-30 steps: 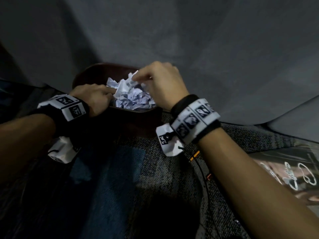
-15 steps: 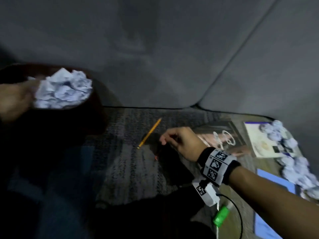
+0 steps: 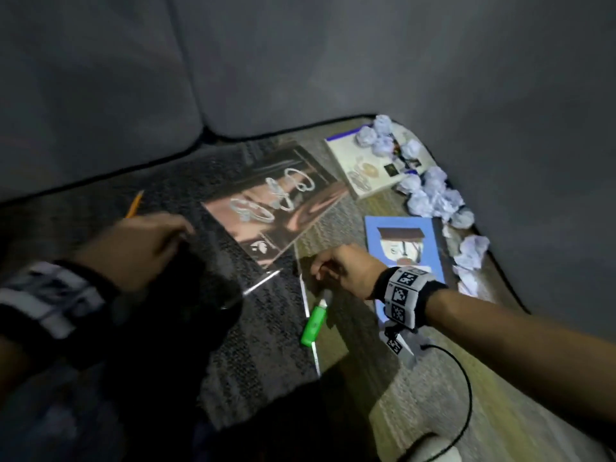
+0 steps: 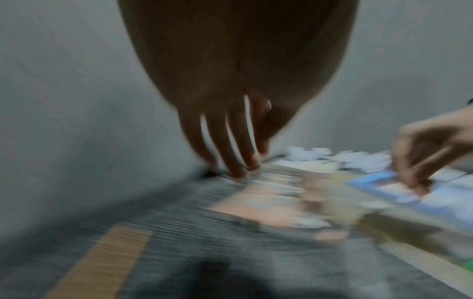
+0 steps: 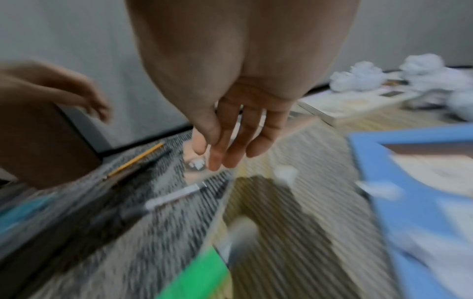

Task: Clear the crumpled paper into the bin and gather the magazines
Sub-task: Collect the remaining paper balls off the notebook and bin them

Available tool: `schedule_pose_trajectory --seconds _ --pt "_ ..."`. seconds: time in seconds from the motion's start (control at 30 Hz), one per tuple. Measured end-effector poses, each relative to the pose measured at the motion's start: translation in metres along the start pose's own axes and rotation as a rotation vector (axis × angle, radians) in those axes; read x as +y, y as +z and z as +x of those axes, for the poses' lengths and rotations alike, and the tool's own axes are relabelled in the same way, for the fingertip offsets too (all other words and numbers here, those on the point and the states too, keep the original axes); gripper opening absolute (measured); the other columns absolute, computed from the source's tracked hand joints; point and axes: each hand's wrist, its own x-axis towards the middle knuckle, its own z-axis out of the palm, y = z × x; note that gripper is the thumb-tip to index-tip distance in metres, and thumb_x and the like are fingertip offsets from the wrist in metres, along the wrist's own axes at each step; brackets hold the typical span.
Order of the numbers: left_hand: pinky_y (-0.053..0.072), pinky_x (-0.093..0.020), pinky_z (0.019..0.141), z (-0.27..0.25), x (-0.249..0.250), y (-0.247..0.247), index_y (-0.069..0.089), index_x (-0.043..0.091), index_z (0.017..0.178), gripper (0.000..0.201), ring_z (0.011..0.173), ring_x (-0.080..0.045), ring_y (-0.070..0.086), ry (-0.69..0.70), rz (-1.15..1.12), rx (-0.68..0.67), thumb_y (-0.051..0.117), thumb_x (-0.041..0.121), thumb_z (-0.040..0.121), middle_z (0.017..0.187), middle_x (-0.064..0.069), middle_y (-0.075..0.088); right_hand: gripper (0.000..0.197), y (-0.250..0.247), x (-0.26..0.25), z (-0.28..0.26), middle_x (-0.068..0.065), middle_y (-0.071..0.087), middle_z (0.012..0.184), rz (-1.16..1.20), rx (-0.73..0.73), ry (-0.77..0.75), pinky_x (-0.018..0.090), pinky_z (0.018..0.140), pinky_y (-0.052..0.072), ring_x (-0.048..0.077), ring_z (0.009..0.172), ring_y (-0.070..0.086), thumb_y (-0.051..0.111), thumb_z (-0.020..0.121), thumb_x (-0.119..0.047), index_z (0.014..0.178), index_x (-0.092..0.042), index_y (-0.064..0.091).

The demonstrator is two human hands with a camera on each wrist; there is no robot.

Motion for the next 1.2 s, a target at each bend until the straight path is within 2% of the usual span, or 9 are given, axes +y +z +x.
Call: schedule_pose_trajectory --seconds 0.1,0.23,0.33,0.43,0.53,0.73,0.9,1.03,1.2 --pt "0.046 -0.032 0.087 0.037 0.111 0.063 0.065 0.017 0.100 0.032 0.097 -0.022 0.063 0.088 -0.049 -0.308 0.039 0.033 0.091 0.100 -0.006 0.069 0.029 0.018 0.038 -0.031 -0.008 0.071 0.081 0.142 0.023 0.043 0.022 0.080 0.051 0.012 0.082 0.067 0.048 0.089 -0.003 0.095 -0.019 0.071" --pt "0.048 -0.033 0.088 0.081 0.187 0.133 0.061 0.013 0.108 0.029 0.096 -0.024 0.065 0.082 -0.141 -0.461 0.041 0.029 0.096 0.098 -0.010 0.071 0.026 0.036 0.084 -0.079 -0.003 0.069 0.087 0.274 0.058 0.121 0.024 0.068 0.047 0.014 0.078 0.063 0.046 0.094 -0.007 0.099 -0.019 0.068" --pt "0.049 -0.037 0.079 0.094 0.244 0.158 0.058 0.012 0.113 0.023 0.087 -0.027 0.063 0.173 -0.226 -0.479 0.043 0.023 0.098 0.091 -0.011 0.067 0.018 0.038 0.132 -0.116 -0.001 0.057 0.100 0.278 0.420 0.212 0.026 0.075 0.044 0.014 0.088 0.056 0.052 0.095 -0.013 0.104 -0.021 0.065" --pt "0.047 -0.039 0.085 0.109 0.270 0.173 0.057 0.017 0.119 0.028 0.097 -0.026 0.060 0.247 -0.200 -0.555 0.038 0.025 0.101 0.110 -0.007 0.064 0.038 0.032 0.192 -0.142 0.006 0.042 0.121 0.051 0.749 0.569 0.037 0.088 0.048 0.024 0.107 0.048 0.062 0.087 -0.029 0.123 -0.021 0.053" --pt "0.048 -0.044 0.082 0.127 0.290 0.183 0.059 0.022 0.111 0.028 0.093 -0.028 0.060 0.299 -0.199 -0.550 0.036 0.032 0.098 0.108 -0.007 0.064 0.056 0.030 0.233 -0.149 0.013 0.037 0.131 -0.008 0.656 0.757 0.044 0.094 0.045 0.034 0.114 0.042 0.061 0.086 -0.043 0.135 -0.024 0.042" --pt "0.047 -0.037 0.077 0.174 0.369 0.187 0.061 0.016 0.100 0.023 0.092 -0.032 0.059 0.409 -0.157 -0.323 0.041 0.016 0.089 0.092 -0.007 0.061 0.011 0.025 0.259 -0.137 0.011 0.056 0.097 0.152 0.753 0.577 0.037 0.073 0.043 0.032 0.088 0.055 0.049 0.092 -0.006 0.100 -0.009 0.056" --pt "0.045 -0.043 0.083 0.210 0.412 0.182 0.047 0.018 0.115 0.032 0.110 -0.033 0.047 0.424 0.178 -0.331 0.058 0.026 0.086 0.118 -0.010 0.046 0.021 0.005 0.244 -0.141 0.012 0.052 0.099 0.148 0.994 0.629 0.044 0.076 0.046 0.036 0.086 0.054 0.036 0.091 -0.011 0.108 -0.009 0.049" --pt "0.045 -0.039 0.077 0.194 0.371 0.189 0.038 0.012 0.122 0.055 0.108 -0.037 0.053 0.262 0.422 -0.466 0.066 0.038 0.082 0.123 -0.014 0.037 0.063 -0.027 0.249 -0.109 0.018 0.047 0.124 -0.050 0.719 0.794 0.044 0.076 0.050 0.043 0.094 0.060 0.043 0.094 -0.046 0.148 -0.024 0.019" --pt "0.051 -0.039 0.069 0.155 0.322 0.220 0.043 0.020 0.128 0.056 0.092 -0.032 0.059 0.404 0.291 -0.408 0.067 0.037 0.081 0.116 -0.012 0.045 0.050 -0.013 0.261 -0.091 0.019 0.041 0.122 -0.125 0.594 0.838 0.043 0.070 0.050 0.042 0.083 0.062 0.039 0.096 -0.045 0.140 -0.024 0.030"
